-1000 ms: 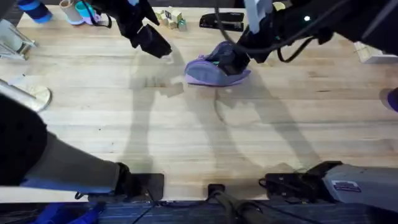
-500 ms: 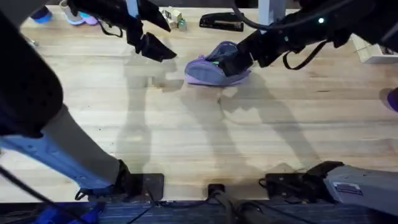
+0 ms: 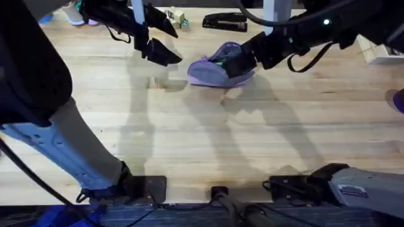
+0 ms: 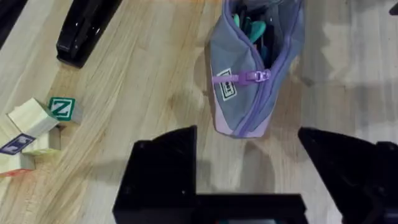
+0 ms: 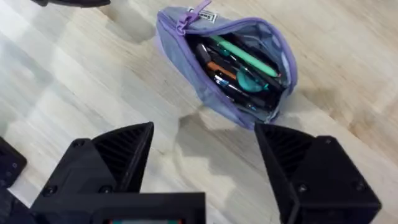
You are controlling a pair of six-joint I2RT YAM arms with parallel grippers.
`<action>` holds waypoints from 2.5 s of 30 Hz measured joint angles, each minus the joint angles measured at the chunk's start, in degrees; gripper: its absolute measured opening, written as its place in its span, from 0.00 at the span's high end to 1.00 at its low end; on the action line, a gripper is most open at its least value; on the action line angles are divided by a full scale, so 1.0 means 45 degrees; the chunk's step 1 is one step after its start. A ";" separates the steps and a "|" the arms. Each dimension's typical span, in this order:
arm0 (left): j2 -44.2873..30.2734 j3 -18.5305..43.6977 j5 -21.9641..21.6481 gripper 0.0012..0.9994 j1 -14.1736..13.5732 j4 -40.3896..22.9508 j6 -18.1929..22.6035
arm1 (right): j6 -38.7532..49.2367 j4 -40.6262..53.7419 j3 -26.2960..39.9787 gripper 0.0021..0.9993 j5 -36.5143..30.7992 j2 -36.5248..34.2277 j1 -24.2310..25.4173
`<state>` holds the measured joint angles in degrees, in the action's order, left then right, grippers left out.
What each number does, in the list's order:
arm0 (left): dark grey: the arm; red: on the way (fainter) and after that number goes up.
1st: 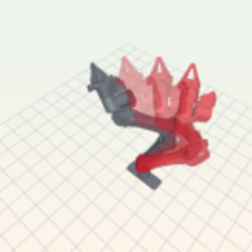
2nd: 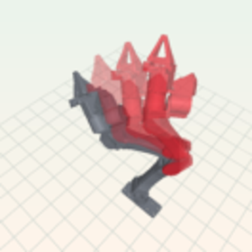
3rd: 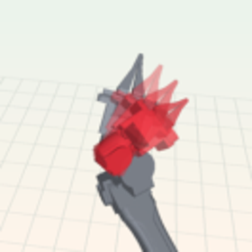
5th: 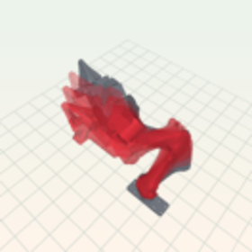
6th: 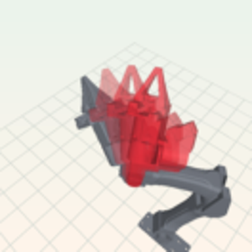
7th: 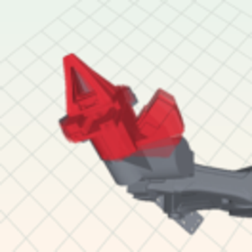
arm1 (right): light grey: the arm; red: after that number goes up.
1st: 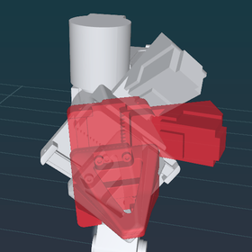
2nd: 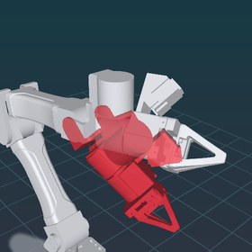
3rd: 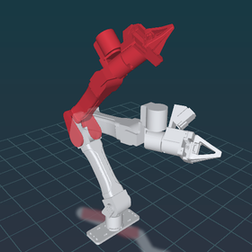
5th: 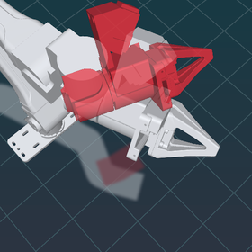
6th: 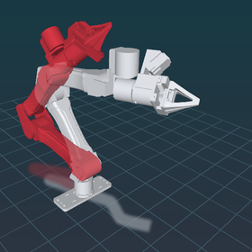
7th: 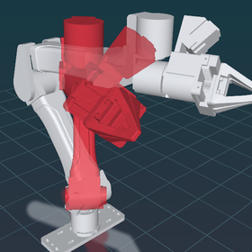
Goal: Unzip the bag, pick up the pens from the table one at a time and place them inside, then zip the bag closed.
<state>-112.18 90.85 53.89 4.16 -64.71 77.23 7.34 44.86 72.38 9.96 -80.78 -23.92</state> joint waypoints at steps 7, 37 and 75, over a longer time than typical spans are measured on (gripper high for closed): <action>-0.0001 0.0000 0.0026 0.01 0.0000 0.0002 0.0092 | -0.0578 0.0143 0.0204 0.00 0.0039 -0.0019 0.0000; -0.0001 0.0000 0.0029 0.01 0.0000 0.0001 0.0092 | -0.1167 0.0025 0.5051 0.00 0.0379 -0.4678 -0.1059; -0.0001 0.0000 0.0029 0.01 0.0000 0.0243 0.0092 | -0.1254 -0.0956 0.5051 0.00 0.1243 -0.7138 -0.1268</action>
<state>-112.18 90.85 54.02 4.16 -63.61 77.65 1.69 40.56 95.11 15.55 -112.90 -29.63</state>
